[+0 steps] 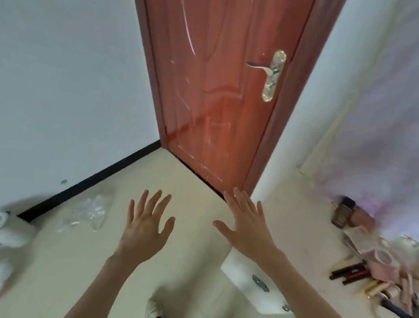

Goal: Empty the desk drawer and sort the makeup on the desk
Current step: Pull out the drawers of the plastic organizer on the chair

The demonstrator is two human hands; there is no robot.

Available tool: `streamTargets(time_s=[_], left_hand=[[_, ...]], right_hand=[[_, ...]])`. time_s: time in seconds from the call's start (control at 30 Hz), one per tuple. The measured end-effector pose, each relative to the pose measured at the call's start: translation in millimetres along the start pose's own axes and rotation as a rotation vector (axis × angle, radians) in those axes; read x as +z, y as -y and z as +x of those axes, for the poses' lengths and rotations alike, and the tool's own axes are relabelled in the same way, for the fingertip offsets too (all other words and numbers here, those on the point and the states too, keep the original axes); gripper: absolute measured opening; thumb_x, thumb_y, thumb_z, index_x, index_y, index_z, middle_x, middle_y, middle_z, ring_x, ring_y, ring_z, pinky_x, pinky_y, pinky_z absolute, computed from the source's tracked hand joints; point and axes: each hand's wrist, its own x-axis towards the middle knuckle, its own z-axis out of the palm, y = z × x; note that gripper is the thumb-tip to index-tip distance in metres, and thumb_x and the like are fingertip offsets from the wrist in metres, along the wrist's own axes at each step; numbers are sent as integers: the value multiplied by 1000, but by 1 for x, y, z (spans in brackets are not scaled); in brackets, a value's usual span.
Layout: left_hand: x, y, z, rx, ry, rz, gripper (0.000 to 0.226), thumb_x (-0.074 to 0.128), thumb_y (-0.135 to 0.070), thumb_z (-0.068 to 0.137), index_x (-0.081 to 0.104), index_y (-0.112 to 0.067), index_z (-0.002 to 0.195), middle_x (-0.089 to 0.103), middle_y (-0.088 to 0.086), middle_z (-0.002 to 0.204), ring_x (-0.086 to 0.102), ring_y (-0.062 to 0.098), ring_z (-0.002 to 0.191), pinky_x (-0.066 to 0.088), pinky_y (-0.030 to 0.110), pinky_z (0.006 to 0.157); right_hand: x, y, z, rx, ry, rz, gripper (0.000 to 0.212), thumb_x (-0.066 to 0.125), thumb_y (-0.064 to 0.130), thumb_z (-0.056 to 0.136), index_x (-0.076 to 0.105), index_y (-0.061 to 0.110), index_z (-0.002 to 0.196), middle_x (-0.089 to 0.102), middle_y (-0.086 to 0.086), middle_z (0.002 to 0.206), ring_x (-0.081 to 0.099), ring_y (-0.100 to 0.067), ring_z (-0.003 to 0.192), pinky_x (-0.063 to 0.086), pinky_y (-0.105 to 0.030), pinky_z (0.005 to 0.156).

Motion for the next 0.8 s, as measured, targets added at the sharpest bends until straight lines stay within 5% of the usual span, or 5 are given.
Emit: streamTargets(time_s=[0.37, 0.53, 0.63, 0.73, 0.8], left_hand=[[-95, 253, -97, -547, -292, -20, 80, 6, -69, 78, 24, -31, 145, 17, -5, 154, -7, 14, 142, -10, 38, 113], [-132, 343, -176, -829, -376, 42, 69, 17, -60, 83, 31, -26, 143, 26, -1, 152, 5, 22, 144, 1, 47, 115], [-147, 378, -237, -1031, -404, 73, 73, 11, -63, 80, 20, -31, 146, 13, -6, 155, -5, 17, 144, -6, 41, 114], [-156, 402, -291, -1253, -447, 51, 78, 2, -67, 76, 9, -34, 147, 4, -8, 156, -14, 15, 143, -12, 39, 114], [-160, 411, -316, -1347, -468, 33, 78, 1, -67, 75, 8, -35, 146, 2, -8, 156, -16, 14, 142, -12, 39, 115]], right_hand=[[79, 300, 136, -567, 166, -101, 69, 35, 55, 94, 4, 29, 150, -5, 1, 159, -8, -16, 146, -6, -45, 117], [134, 448, 155, -828, 228, -123, 69, 36, 55, 93, 7, 28, 150, -5, 3, 159, -7, -14, 146, -4, -45, 117], [171, 531, 145, -997, 319, -92, 72, 36, 60, 91, 7, 29, 150, -4, 3, 159, -5, -15, 146, -3, -46, 117], [205, 605, 125, -1192, 390, -114, 86, 15, 73, 76, 10, 29, 150, 0, 2, 159, -1, -17, 146, 1, -48, 116], [222, 644, 112, -1281, 438, -122, 82, 22, 71, 81, 11, 28, 150, 2, 1, 159, 0, -17, 146, 1, -47, 116]])
